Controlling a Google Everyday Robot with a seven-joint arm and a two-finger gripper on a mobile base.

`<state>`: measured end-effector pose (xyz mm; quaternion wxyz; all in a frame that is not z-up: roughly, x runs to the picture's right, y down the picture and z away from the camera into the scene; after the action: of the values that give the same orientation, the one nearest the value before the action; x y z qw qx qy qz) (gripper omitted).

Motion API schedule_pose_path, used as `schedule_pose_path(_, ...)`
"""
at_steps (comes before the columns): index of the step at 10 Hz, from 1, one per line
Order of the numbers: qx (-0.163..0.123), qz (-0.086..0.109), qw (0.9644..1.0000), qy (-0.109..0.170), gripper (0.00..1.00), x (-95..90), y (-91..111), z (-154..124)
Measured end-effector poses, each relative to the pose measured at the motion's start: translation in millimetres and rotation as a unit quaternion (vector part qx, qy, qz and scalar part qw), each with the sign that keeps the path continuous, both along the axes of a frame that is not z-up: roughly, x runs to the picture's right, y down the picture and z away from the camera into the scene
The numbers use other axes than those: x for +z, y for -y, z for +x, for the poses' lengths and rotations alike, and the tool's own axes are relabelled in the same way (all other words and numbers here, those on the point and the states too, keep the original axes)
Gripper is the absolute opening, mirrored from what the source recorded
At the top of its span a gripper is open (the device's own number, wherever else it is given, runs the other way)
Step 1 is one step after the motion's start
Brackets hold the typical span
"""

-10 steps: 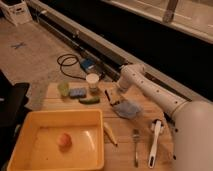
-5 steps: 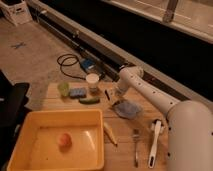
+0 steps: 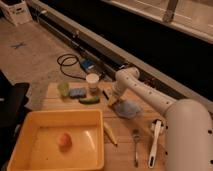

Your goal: Place eraser in paper cup

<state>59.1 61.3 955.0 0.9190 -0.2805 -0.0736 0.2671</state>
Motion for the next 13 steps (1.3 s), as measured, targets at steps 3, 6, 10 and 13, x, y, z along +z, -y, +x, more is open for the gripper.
schedule_pose_path(3,-0.003,0.024,0.9997,-0.002,0.08,-10.7,8.0,-6.1)
schedule_pose_path(6,0.006,0.067,0.9977,-0.006,0.00,-38.2,33.2,1.2)
schedule_pose_path(10,-0.006,0.132,0.9910,-0.020,0.00,-78.8,75.6,19.1)
schedule_pose_path(13,-0.016,0.165,0.9858,-0.029,0.00,-95.1,106.3,27.9)
